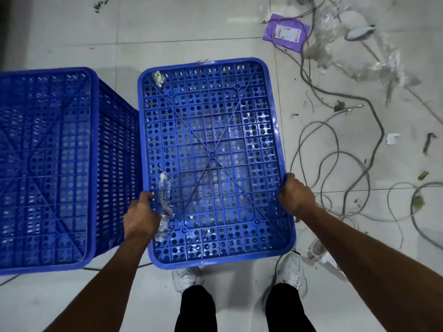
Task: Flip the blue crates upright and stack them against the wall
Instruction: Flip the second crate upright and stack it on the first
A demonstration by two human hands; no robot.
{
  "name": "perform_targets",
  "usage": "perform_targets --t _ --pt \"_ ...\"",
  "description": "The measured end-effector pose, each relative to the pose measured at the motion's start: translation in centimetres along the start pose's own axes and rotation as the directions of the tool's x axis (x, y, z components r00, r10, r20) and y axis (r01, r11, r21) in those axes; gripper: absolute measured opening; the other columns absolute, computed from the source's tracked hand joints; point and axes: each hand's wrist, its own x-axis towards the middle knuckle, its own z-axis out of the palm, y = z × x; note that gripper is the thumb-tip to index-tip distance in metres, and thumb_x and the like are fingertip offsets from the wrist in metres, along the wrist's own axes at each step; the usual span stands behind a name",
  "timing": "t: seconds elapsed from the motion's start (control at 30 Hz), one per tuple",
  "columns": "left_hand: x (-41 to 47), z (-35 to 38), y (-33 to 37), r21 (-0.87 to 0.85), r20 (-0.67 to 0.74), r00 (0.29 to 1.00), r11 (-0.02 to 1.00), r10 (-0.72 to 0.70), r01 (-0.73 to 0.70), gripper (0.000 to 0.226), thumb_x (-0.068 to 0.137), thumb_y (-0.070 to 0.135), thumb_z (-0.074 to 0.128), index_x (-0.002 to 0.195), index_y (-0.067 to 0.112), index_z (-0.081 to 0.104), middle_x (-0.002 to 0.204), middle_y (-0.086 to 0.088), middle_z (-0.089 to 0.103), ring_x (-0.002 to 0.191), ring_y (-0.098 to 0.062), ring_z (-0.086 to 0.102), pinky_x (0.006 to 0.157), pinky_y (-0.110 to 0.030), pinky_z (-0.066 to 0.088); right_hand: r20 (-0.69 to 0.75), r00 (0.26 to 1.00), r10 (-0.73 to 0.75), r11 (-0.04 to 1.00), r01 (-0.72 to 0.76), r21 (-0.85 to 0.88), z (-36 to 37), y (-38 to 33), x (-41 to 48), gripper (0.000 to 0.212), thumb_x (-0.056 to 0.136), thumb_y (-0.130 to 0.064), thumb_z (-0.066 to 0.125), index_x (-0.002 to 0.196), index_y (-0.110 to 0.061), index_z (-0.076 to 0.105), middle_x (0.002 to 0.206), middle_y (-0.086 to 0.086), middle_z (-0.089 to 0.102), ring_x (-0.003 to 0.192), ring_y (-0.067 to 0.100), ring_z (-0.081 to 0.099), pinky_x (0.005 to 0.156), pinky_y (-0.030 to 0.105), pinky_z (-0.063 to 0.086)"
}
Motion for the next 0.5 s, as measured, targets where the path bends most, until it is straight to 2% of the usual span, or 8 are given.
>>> perform_targets --t 0.3,0.5 --pt "-2.5 2.7 8.9 -0.013 0.052 0.982 0.984 0.179 -0.178 0.051 0.086 0.006 0.058 0.133 0.017 0.044 0.123 -0.019 0.049 0.094 -0.045 0.060 0.078 -0.041 0.043 0.028 0.989 0.145 0.989 -0.144 -0.026 -3.9 9.4 1.0 0.045 0.090 -0.019 0.058 0.126 -0.001 0.039 0.118 0.023 0.060 0.103 0.040 0.061 0.081 0.043 0.048" --pt "-0.9 2.0 12.3 0.074 0.220 0.936 0.952 0.274 -0.296 0.045 0.087 0.012 0.057 0.129 0.018 0.042 0.118 -0.016 0.053 0.095 -0.035 0.058 0.074 -0.033 0.039 -0.004 0.985 0.172 0.985 -0.172 0.027 -4.3 13.1 0.5 0.041 0.090 -0.018 0.056 0.122 -0.001 0.040 0.114 0.025 0.061 0.099 0.042 0.062 0.079 0.044 0.048"
